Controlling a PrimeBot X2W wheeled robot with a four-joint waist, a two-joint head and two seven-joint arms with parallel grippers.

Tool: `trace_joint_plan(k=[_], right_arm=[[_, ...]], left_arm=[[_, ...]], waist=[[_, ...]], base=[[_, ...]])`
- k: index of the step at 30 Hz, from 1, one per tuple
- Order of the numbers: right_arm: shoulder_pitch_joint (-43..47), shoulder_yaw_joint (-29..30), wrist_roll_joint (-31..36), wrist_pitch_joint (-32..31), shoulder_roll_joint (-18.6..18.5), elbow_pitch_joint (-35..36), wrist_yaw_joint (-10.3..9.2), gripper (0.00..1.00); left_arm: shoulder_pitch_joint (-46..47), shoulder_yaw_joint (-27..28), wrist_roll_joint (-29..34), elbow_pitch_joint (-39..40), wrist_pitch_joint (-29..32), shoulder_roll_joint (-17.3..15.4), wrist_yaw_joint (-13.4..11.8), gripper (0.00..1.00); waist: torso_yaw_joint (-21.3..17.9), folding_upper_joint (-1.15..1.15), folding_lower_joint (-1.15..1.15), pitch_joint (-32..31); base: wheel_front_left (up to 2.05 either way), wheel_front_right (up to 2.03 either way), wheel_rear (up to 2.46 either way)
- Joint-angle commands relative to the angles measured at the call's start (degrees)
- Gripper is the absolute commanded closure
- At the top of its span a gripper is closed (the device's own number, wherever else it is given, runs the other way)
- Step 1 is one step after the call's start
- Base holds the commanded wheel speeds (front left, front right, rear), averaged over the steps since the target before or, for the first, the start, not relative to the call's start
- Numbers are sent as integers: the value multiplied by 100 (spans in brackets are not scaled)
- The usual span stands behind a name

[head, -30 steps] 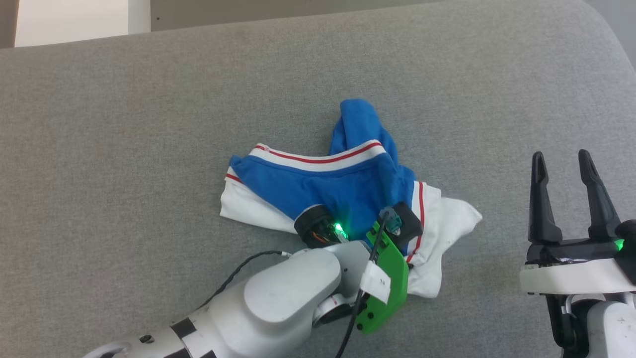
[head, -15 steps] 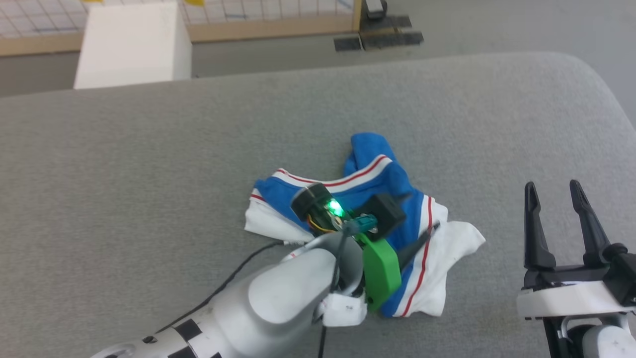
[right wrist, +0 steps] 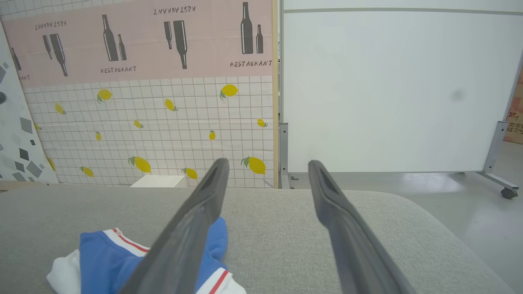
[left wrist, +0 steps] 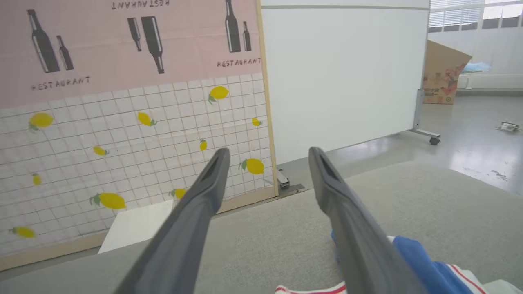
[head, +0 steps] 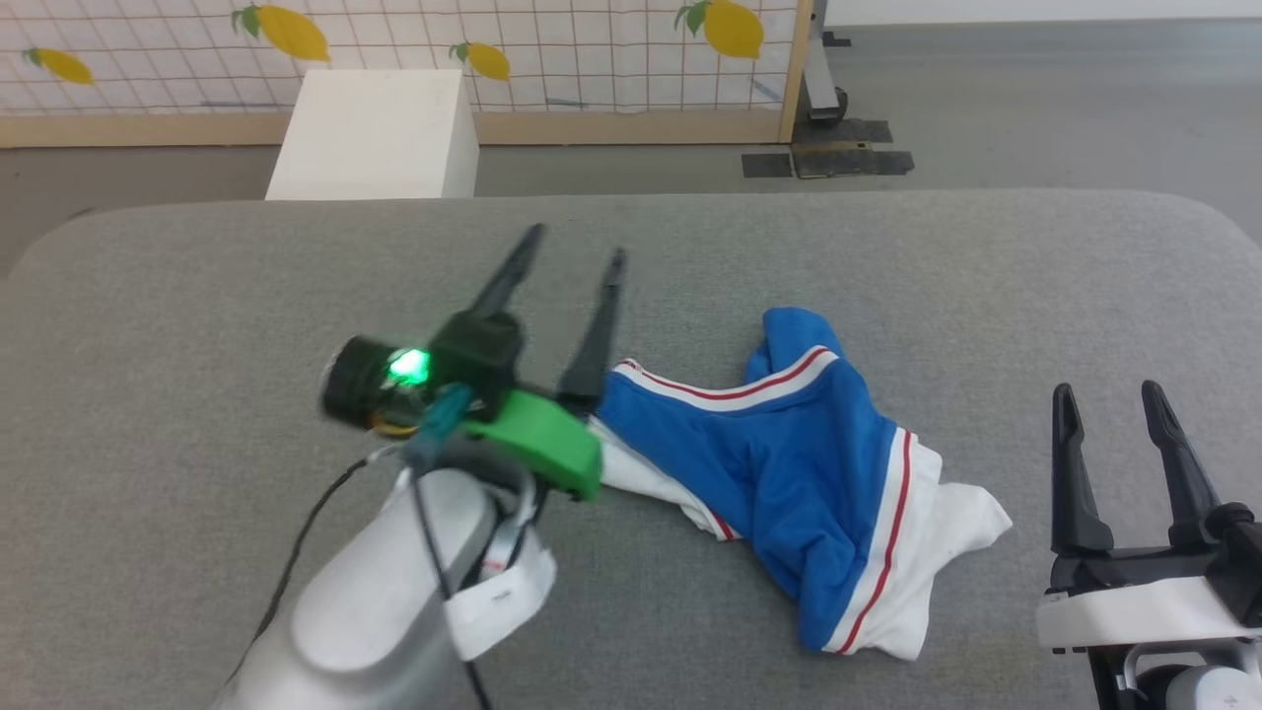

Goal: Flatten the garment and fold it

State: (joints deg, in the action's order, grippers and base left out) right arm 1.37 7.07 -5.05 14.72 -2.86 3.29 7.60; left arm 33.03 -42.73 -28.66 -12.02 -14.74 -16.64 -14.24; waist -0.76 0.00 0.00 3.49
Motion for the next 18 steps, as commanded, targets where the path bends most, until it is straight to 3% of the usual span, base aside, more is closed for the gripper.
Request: trace_joint_plan(k=[1,5,11,18], right_arm=[[82,12,4,28,-1,22,-11,0],[87,46,-2,28,-1,15,-11,0],[94,55,-50,28,-1,-18,-11,0],[132,34,-112,28,-1,-92,-11,0]], left_arm=[[-288,240,147,152,-24,-43,-66,0],[-1122,1196,539,582,-25,-73,-104,0],[-2071,2134,922,772,-25,133,125,0],[-2838,2970,1284,850,-26,594,681,0]], waist=[[76,0,0,-33],[145,0,0,-38],[203,0,0,-40],[214,0,0,-29]], base=[[0,0,0],[0,0,0],[0,0,0],[0,0,0]])
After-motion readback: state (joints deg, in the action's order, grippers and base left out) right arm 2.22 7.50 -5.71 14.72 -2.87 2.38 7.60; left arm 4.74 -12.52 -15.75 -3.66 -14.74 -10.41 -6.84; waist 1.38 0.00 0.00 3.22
